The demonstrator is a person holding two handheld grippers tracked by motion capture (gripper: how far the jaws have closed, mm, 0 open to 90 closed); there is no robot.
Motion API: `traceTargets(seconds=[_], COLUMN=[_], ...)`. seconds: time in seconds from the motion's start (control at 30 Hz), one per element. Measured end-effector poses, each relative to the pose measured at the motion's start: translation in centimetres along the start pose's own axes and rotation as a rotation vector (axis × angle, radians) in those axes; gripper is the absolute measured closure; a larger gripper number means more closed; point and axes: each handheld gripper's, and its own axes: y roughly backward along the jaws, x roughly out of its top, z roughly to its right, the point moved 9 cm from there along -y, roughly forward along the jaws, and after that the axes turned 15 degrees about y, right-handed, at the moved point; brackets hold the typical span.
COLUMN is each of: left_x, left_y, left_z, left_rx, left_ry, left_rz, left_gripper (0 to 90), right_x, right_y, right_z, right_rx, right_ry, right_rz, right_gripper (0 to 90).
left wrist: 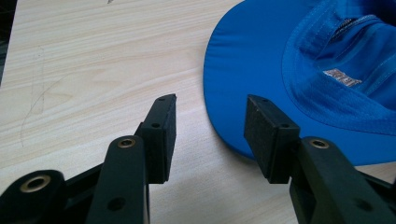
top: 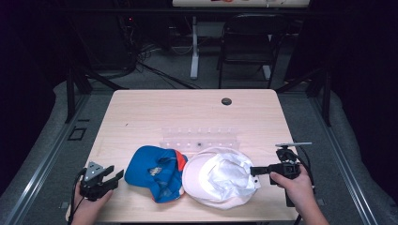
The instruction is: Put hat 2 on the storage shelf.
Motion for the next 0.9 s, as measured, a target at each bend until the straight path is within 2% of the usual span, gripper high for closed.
traceTargets(seconds=[0.03, 0.2, 0.23, 0.37, 0.43, 0.53, 0.6, 0.63, 0.67, 0.7, 0.73, 0.77, 0.8, 0.83, 0.87, 0.9], left_x=[0.0, -0.2, -0.2, 0.2, 0.1, 0.0, 0.0, 0.0, 0.0, -0.1, -0.1, -0.1, -0.1, 0.0, 0.0, -0.1], left_y=[0.0, 0.0, 0.3, 0.5, 0.6, 0.8, 1.0, 0.9, 0.9, 0.8, 0.8, 0.8, 0.8, 0.8, 0.8, 0.8], left_z=[0.0, -0.4, -0.6, -0.6, -0.5, -0.4, -0.5, -0.5, -0.5, -0.6, -0.6, -0.7, -0.7, -0.6, -0.6, -0.5], left_rx=[-0.003, -0.001, 0.005, 0.005, 0.007, 0.005, 0.007, 0.006, 0.006, 0.005, 0.005, 0.005, 0.005, 0.003, 0.003, 0.000], left_ry=[0.002, 0.012, 0.021, 0.030, 0.023, 0.021, 0.026, 0.030, 0.030, 0.033, 0.033, 0.035, 0.035, 0.033, 0.033, 0.033], left_rz=[0.000, -0.002, -0.008, 0.027, 0.021, 0.022, 0.015, 0.027, 0.027, 0.020, 0.020, 0.022, 0.022, 0.022, 0.022, 0.020], left_gripper=[54.3, 54.3, 54.3, 54.2, 54.2, 54.1, 54.1, 54.1, 54.1, 54.1, 54.1, 54.1, 54.0, 54.0, 54.0, 54.0], right_x=[0.2, 0.6, 0.9, 1.6, 2.0, 2.2, 2.6, 2.8, 2.8, 3.0, 3.0, 3.3, 3.3, 3.7, 3.7, 4.0], right_y=[0.0, 0.4, 0.6, 0.8, 0.9, 1.0, 1.0, 1.0, 1.0, 1.0, 1.0, 1.1, 1.1, 1.2, 1.2, 1.4], right_z=[-0.1, -0.7, -1.0, -1.8, -2.3, -2.6, -3.2, -3.4, -3.4, -3.8, -3.8, -4.2, -4.2, -4.5, -4.5, -4.8], right_rx=[-0.001, 0.029, 0.037, 0.066, 0.090, 0.107, 0.161, 0.181, 0.181, 0.230, 0.230, 0.277, 0.277, 0.314, 0.314, 0.356], right_ry=[-0.028, -0.070, -0.103, -0.128, -0.160, -0.178, -0.221, -0.239, -0.239, -0.262, -0.262, -0.282, -0.282, -0.303, -0.303, -0.308], right_rz=[0.008, -0.011, -0.024, -0.043, -0.046, -0.047, -0.030, -0.022, -0.022, -0.013, -0.013, 0.008, 0.008, 0.036, 0.036, 0.059], right_gripper=[83.5, 83.5, 83.5, 83.6, 83.6, 83.5, 83.6, 83.6, 83.6, 83.6, 83.6, 83.6, 83.6, 83.6, 83.6, 83.6])
